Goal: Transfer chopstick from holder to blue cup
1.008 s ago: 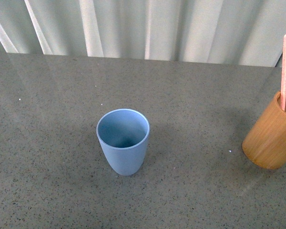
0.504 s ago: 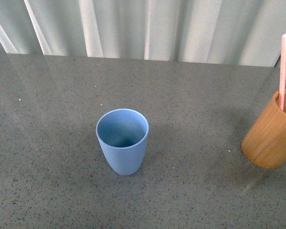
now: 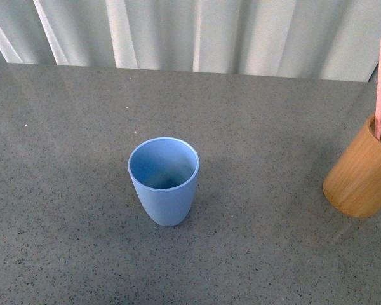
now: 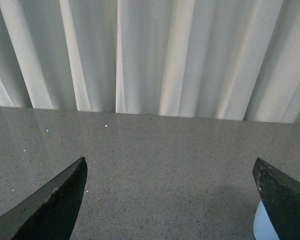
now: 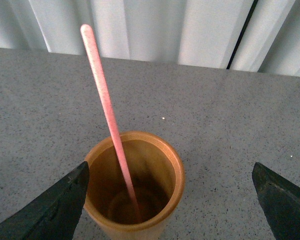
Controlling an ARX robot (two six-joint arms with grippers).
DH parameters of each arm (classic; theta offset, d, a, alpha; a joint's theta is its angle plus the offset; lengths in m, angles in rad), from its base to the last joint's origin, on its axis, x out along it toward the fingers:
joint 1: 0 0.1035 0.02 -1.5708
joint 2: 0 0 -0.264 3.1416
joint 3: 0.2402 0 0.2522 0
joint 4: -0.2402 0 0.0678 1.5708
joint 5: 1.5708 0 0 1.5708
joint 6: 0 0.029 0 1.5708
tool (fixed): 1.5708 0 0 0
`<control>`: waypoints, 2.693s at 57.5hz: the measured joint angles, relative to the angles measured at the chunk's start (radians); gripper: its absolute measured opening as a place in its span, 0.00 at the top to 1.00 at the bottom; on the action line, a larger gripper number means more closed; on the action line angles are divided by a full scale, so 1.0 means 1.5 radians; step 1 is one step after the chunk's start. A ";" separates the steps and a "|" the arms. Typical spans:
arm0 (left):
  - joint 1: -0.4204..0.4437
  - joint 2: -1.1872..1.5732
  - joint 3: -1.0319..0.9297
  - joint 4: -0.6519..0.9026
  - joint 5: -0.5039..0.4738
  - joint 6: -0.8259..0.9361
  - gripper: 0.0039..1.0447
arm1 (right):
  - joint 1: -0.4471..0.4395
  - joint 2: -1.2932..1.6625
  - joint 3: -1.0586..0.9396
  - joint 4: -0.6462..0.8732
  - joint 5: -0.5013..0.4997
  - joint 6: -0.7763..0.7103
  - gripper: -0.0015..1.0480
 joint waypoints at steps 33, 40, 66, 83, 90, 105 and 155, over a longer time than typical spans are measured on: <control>0.000 0.000 0.000 0.000 0.000 0.000 0.06 | 0.088 0.179 0.147 0.042 0.055 0.010 0.10; 0.000 0.000 0.000 0.000 0.000 0.000 0.06 | 0.091 0.210 0.173 0.049 0.061 0.012 0.10; 0.000 0.000 0.000 0.000 0.000 0.000 0.06 | 0.105 0.285 0.232 0.066 0.068 0.028 0.27; 0.000 0.000 0.000 0.000 0.000 0.000 0.06 | 0.117 0.295 0.235 0.085 0.071 0.033 0.76; 0.000 0.000 0.000 0.000 0.000 0.000 0.06 | 0.118 0.292 0.234 0.086 0.071 0.031 0.93; 0.000 0.000 0.000 0.000 0.000 0.000 0.06 | 0.121 0.242 0.219 0.083 0.072 0.027 0.98; 0.000 0.000 0.000 0.000 0.000 0.000 0.06 | 0.330 -0.015 0.321 -0.061 0.125 0.080 0.98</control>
